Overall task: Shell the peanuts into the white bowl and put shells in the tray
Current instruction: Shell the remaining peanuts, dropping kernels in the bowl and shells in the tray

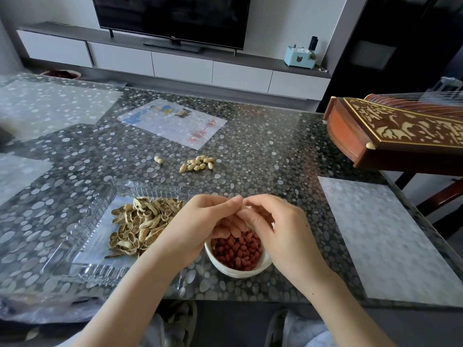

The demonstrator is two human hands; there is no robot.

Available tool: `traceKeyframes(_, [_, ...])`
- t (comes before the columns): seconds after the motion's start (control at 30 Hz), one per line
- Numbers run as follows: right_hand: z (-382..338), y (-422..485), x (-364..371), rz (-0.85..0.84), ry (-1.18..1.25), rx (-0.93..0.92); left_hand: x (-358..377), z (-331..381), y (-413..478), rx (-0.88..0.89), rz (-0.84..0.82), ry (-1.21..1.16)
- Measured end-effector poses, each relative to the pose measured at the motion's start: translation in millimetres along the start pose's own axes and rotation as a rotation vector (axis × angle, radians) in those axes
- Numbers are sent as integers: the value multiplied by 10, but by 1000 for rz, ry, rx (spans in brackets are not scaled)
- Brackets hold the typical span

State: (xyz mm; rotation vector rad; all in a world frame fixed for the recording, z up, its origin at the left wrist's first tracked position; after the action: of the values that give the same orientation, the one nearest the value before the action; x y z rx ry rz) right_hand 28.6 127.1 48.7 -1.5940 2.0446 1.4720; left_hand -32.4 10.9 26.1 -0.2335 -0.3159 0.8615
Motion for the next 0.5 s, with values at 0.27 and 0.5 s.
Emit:
traceKeyframes(0.27, [-56,-27,107,-168,312,158,53,45,-43,149,10,231])
traceKeyframes(0.5, [-89,-17,89,-137,542,230,104,62,-74,181,-114,65])
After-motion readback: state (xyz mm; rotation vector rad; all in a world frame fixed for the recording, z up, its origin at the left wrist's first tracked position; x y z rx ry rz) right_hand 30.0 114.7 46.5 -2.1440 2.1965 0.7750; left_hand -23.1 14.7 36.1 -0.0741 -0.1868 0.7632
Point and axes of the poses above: each hand's wrist, its own y-axis towards the middle knuckle, its own x-axis out of the palm, z = x × y, the point moved 5 cm from there along y, towards the middle knuckle, and after that the axes turned 10 degrees about -x, right-handed, at the moved point
